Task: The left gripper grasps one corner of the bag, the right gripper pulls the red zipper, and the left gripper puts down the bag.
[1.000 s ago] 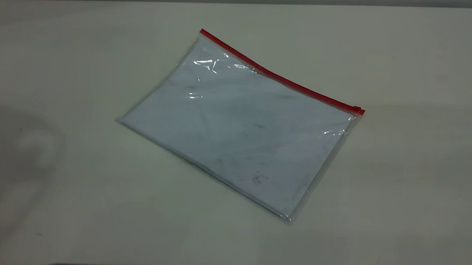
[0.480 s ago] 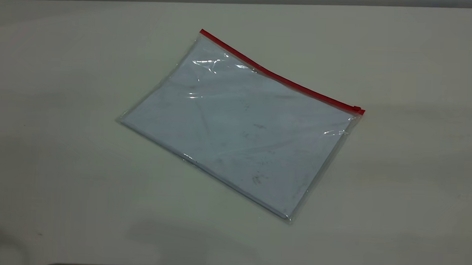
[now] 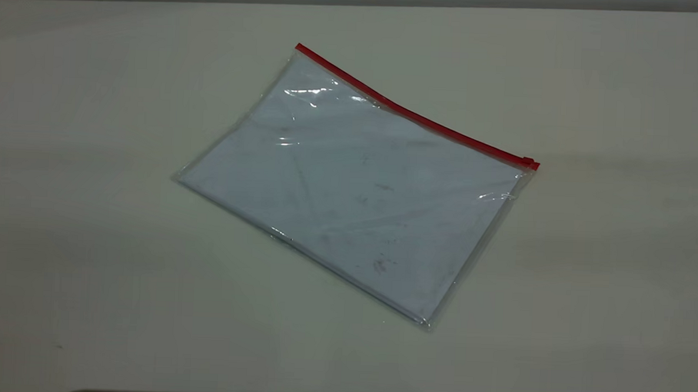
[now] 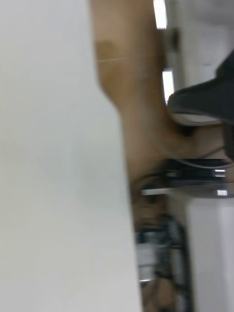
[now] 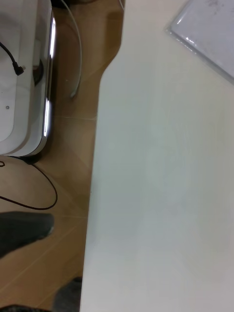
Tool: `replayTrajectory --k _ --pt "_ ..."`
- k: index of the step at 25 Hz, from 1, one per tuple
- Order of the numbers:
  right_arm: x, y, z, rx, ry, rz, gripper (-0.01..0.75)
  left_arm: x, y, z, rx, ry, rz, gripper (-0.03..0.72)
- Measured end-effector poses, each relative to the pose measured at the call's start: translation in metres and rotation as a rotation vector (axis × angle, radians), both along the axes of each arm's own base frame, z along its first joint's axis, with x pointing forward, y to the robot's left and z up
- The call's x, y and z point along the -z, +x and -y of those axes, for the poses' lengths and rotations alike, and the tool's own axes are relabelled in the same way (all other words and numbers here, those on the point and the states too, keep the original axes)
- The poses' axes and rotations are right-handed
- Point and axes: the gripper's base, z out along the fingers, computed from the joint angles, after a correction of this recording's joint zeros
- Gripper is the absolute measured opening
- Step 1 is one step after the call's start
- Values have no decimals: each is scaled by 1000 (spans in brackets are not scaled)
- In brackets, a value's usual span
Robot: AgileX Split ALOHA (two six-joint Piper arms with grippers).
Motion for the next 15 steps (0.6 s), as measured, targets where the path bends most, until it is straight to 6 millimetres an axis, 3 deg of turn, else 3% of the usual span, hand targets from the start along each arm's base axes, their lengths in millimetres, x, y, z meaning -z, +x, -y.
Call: replayTrajectory --k 9,15 --pt "-1 -1 0 1 1 13 413 -7 -52 3 -11 9 354 561" --pt "-11 -32 2 21 10 231 413 -5 -65 4 -9 13 425 561"
